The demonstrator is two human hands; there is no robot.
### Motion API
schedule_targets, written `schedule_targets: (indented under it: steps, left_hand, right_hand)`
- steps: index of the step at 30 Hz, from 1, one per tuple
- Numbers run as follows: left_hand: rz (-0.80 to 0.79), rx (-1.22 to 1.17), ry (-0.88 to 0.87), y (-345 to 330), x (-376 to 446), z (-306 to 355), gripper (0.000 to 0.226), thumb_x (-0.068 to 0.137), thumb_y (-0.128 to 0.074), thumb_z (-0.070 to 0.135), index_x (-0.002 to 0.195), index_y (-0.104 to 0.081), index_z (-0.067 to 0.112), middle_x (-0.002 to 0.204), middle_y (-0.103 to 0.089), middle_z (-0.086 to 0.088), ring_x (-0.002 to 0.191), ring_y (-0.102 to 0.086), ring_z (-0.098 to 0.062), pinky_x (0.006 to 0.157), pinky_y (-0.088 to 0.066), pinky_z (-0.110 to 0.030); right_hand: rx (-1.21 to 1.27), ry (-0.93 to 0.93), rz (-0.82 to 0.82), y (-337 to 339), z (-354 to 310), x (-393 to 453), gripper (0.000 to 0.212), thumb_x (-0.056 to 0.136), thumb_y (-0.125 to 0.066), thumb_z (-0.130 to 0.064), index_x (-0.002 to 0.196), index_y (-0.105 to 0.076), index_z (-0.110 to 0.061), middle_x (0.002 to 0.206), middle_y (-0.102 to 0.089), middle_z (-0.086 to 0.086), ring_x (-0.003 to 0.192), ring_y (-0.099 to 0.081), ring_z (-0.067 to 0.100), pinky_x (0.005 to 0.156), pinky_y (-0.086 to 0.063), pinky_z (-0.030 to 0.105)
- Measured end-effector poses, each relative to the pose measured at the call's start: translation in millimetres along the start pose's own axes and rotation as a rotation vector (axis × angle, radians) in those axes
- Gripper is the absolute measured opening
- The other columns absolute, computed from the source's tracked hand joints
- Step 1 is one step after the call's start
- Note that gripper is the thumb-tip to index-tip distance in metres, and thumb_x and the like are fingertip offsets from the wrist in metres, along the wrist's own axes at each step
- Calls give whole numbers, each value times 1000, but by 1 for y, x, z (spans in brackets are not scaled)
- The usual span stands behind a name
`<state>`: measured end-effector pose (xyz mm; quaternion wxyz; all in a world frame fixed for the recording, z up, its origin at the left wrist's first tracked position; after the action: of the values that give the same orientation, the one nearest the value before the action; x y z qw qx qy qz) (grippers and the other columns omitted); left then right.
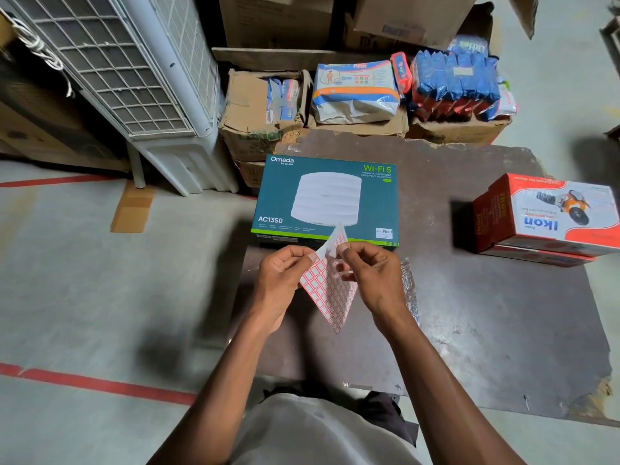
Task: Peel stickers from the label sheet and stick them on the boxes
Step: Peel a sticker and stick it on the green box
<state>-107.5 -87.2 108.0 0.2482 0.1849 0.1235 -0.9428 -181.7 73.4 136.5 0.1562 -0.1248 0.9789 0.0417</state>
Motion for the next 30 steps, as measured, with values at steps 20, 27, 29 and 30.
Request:
schedule_targets:
  steps: [20, 27, 29, 30]
  left_hand:
    - [125, 437, 192, 46, 65, -135, 10, 94, -70, 12, 104, -71, 15, 102, -77, -10, 90, -73, -22, 84, -57, -34]
    - [51, 732, 148, 57, 70, -150, 22, 87, -72, 20, 109, -74, 24, 98, -78, 4, 92, -74, -19, 85, -60, -38]
    - [45, 780, 128, 54, 66, -147, 24, 88, -72, 20, 112, -74, 22, 102, -78, 3, 97, -73, -21, 87, -58, -35]
    - [41, 818, 114, 53, 65, -146, 29, 89, -73, 21, 118, -73, 19, 110, -76, -1, 104, -71, -23, 92, -55, -35]
  right_hand:
    - [-81, -195, 5, 2, 59, 4, 18, 97, -69, -16, 85, -78, -6, 83, -77, 5, 62, -67, 7, 60, -53, 25]
    - [-87, -224, 8, 4, 70, 9, 16, 98, -68, -15, 88, -78, -6, 82, -78, 1, 62, -68, 8, 62, -53, 27]
    - [-88, -231, 6, 4, 74, 10, 16, 98, -67, -13, 86, -78, -7, 83, -78, 1, 62, -68, 7, 61, -53, 26]
    - [-89, -234, 7, 3, 75, 11, 16, 98, -67, -12, 86, -78, -7, 83, -78, 2, 61, -68, 7, 60, -52, 26]
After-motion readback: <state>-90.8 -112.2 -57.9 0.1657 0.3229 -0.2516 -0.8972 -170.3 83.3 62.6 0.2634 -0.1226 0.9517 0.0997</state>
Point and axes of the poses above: each hand's wrist, its own x-axis towards the middle knuckle, its own y-axis out of the back of the hand, z = x × y, the point moved 6 cm from there along x, towards the middle knuckle
